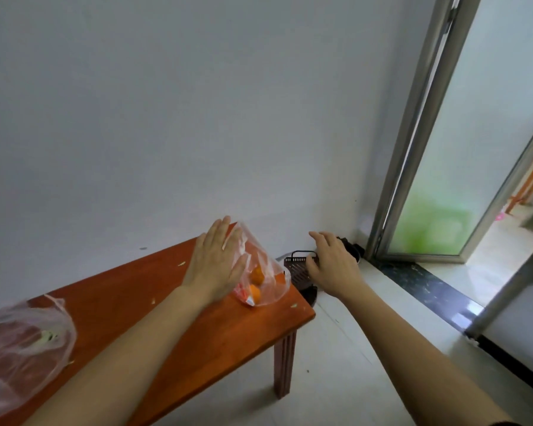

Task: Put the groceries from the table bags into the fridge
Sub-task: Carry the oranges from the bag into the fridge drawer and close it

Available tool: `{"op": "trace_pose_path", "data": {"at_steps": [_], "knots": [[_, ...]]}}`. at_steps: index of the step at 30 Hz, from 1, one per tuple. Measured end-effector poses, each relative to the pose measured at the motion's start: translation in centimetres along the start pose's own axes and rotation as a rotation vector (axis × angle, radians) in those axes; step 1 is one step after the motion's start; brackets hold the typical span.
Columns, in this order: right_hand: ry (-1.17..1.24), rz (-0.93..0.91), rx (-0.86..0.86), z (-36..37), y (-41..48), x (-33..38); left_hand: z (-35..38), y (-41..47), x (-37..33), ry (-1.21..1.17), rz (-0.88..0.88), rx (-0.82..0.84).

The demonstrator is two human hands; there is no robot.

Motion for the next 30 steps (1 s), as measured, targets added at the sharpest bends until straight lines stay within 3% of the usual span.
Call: {"op": "trace_pose_path", "data": {"at_steps": [9,14,20,30], "knots": [[0.001,0.218,0.161,12.0,7.5,-2.8,14.5,10.8,1.2,-0.21,0.344,0.276],[0.058,0.351,0.306,18.2,9.0,-3.3,22.7,12.7,2.7,-0.243,0.497,0.499],[0.163,0.424,0.401,24.7,11.8,-2.6,29.7,13.5,7.1,-0.274,0.457,0.652],[-0.129,0.295,0.706,34.3,17.0,-2.3,35.5,10.7,10.2,-0.253,0.312,0.843]]}}
Point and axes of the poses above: each hand's wrist, its own y-axis towards the middle knuckle, its own z-axis out of the palm, x = y × z, the point moved 7 cm from there along y, towards the middle knuckle, and after that the axes turned 9 degrees about y, right-handed, at the moved point
